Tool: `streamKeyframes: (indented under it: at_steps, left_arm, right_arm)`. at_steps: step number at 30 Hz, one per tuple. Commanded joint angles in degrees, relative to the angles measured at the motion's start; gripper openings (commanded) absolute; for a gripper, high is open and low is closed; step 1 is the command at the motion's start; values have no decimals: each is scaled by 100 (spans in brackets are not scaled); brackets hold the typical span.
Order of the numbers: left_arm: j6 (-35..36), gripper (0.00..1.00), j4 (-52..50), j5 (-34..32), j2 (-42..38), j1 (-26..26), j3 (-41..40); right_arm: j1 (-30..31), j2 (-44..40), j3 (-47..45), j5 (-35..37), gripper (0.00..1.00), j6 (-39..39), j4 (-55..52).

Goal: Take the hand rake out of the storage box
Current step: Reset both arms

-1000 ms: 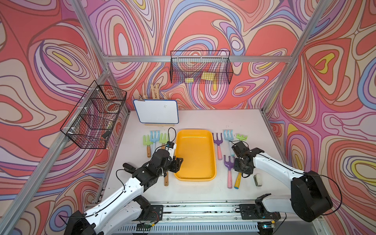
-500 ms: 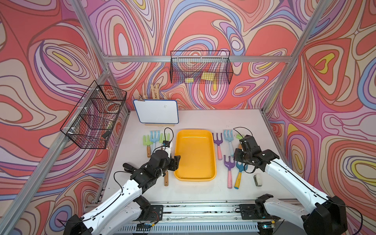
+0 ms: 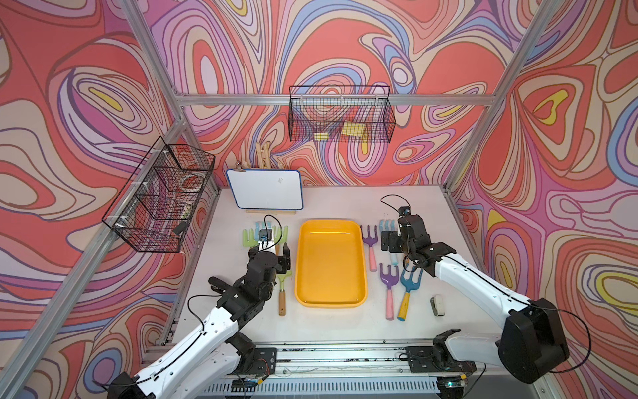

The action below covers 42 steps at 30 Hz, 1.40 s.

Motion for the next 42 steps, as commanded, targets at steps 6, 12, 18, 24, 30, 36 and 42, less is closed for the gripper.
streamKeyframes:
  at_steps: [6, 12, 18, 24, 30, 36, 42]
  left_arm:
    - [654, 76, 2971, 1064, 848, 1933, -1229]
    - [1423, 81, 4622, 1080, 2519, 2220, -1390]
    - [1459, 99, 6347, 1890, 3947, 2484, -1471]
    - [1263, 99, 5630, 2175, 4194, 2696, -1065]
    - [1377, 99, 6033, 2316, 4305, 2698, -1159]
    - [1412, 99, 5724, 2307, 4319, 2689, -997]
    - [1378, 99, 5709, 2301, 4308, 2691, -999]
  right_arm:
    - [-234, 1009, -422, 1182, 98, -1169, 2707]
    - [-917, 1138, -1242, 923, 98, -1066, 4078]
    - [-1540, 1462, -1882, 507, 98, -693, 5466]
    - [-2015, 1697, -2420, -216, 98, -576, 6745]
    - [-2095, 2035, -2449, -487, 98, -652, 7148]
    - [-2088, 2060, -2487, -477, 98, -672, 7205]
    - [-2088, 2060, -2468, -470, 98, -670, 7184]
